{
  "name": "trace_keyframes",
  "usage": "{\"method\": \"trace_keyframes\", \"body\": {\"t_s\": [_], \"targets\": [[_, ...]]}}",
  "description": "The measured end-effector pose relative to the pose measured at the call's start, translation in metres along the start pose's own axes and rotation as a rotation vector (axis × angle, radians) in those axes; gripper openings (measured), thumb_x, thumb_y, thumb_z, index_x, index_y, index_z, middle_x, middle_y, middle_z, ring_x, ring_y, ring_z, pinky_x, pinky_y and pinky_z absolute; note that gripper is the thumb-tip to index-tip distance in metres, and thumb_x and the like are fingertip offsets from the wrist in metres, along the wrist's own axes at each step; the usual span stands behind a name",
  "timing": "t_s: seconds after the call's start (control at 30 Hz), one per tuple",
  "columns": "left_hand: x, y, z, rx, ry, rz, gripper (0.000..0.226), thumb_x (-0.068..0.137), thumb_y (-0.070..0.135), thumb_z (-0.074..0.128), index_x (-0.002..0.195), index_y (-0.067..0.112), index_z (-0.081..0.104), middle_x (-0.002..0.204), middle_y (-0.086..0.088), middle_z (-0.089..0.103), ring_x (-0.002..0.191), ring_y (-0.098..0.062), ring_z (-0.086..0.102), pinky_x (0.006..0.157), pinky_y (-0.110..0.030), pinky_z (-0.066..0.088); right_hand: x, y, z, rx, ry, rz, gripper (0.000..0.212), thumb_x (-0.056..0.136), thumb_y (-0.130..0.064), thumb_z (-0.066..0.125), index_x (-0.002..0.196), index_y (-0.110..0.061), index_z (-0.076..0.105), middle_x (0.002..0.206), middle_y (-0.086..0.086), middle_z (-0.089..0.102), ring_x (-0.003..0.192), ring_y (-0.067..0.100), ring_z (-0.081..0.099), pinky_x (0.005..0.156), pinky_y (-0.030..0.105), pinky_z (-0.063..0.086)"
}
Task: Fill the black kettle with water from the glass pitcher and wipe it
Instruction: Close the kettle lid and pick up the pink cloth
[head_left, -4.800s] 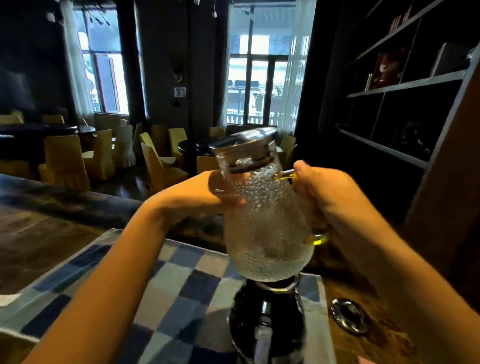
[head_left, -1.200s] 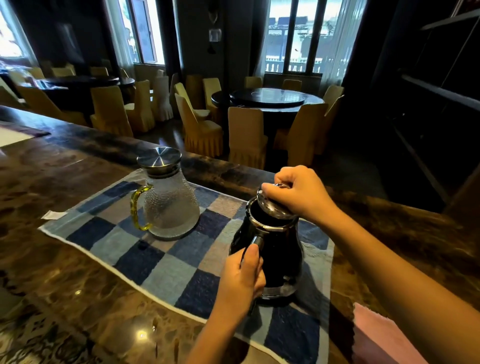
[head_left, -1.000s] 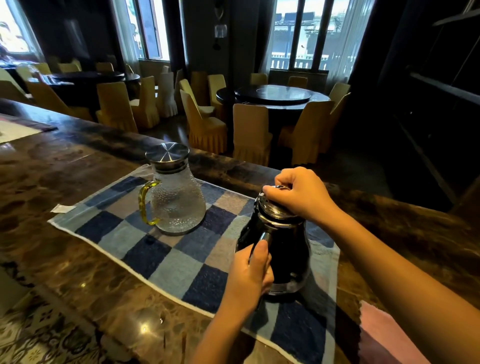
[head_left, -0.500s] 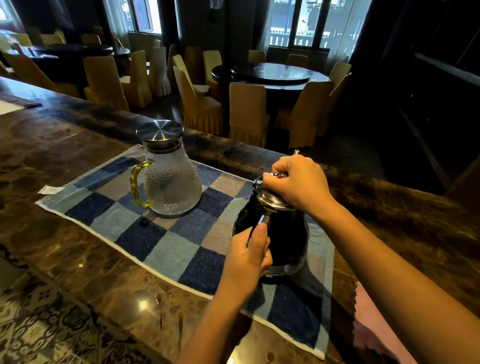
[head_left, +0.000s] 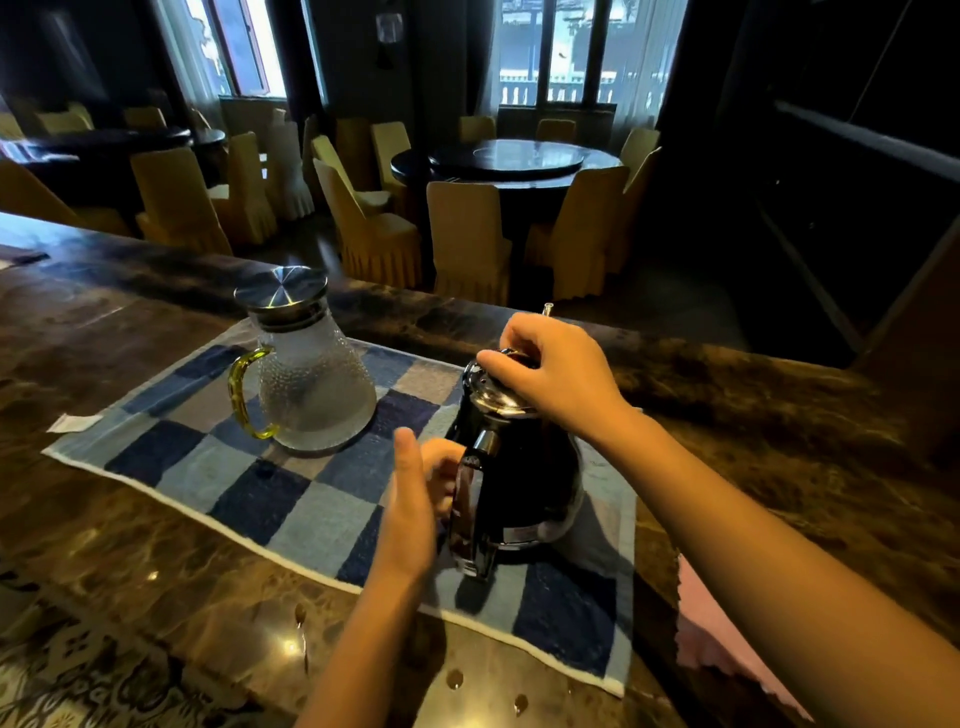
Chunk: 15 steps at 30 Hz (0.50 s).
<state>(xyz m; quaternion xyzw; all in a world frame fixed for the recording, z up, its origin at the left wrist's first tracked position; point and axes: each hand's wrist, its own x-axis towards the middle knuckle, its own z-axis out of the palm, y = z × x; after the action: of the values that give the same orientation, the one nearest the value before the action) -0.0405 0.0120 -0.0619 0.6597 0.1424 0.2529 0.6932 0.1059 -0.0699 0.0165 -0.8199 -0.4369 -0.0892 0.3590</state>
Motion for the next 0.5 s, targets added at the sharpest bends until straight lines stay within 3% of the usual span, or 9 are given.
{"method": "trace_keyframes", "body": {"t_s": [0.1,0.17,0.23,0.3,0.4,0.5], "targets": [[0.01,0.013,-0.014,0.007,0.172,0.037,0.051,0.089,0.058,0.032,0.074,0.022,0.065,0.073,0.006,0.069,0.07,-0.004,0.064,0.06,-0.017,0.049,-0.023,0.011,-0.018,0.28,0.09,0.025,0.017,0.089,-0.033,0.059,0.098,-0.02,0.055,0.072,-0.001,0.057,0.063,0.008,0.053,0.059,0.024,0.043],[0.016,0.025,-0.017,0.086,0.183,0.105,0.03,0.096,0.032,0.042,0.078,0.024,0.065,0.083,0.004,0.067,0.078,-0.007,0.063,0.066,-0.022,0.048,-0.05,0.026,-0.03,0.321,0.139,0.034,0.009,0.09,-0.026,0.059,0.096,-0.02,0.057,0.076,0.0,0.059,0.066,0.008,0.054,0.059,0.018,0.042],[0.023,0.04,-0.015,0.197,0.166,0.217,0.025,0.095,0.019,0.046,0.08,0.025,0.065,0.085,0.004,0.066,0.079,-0.005,0.062,0.067,-0.019,0.048,-0.083,0.047,-0.043,0.285,0.047,0.055,0.003,0.091,-0.019,0.059,0.088,-0.018,0.06,0.079,-0.001,0.061,0.072,0.01,0.057,0.064,0.021,0.045],[0.031,0.057,-0.011,0.309,0.13,0.338,0.021,0.095,0.013,0.048,0.086,0.021,0.065,0.088,0.001,0.066,0.082,-0.005,0.061,0.071,-0.018,0.049,-0.12,0.069,-0.056,0.219,-0.169,0.128,0.01,0.091,-0.016,0.061,0.082,-0.019,0.064,0.08,-0.003,0.064,0.076,0.01,0.06,0.069,0.028,0.05],[0.049,0.079,0.005,0.464,0.041,0.463,0.016,0.094,0.011,0.05,0.098,0.013,0.065,0.099,-0.004,0.065,0.091,-0.011,0.06,0.078,-0.018,0.046,-0.173,0.096,-0.076,0.069,-0.398,0.282,0.009,0.088,-0.029,0.062,0.079,-0.029,0.065,0.085,-0.008,0.064,0.081,0.004,0.061,0.074,0.028,0.052],[0.072,0.094,0.025,0.62,-0.113,0.507,0.019,0.093,0.014,0.053,0.108,0.013,0.063,0.107,-0.001,0.064,0.098,-0.01,0.06,0.083,-0.018,0.046,-0.213,0.114,-0.082,-0.273,-0.445,0.267,0.027,0.083,-0.059,0.049,0.085,-0.035,0.06,0.091,-0.02,0.055,0.086,-0.002,0.053,0.074,0.024,0.049]]}}
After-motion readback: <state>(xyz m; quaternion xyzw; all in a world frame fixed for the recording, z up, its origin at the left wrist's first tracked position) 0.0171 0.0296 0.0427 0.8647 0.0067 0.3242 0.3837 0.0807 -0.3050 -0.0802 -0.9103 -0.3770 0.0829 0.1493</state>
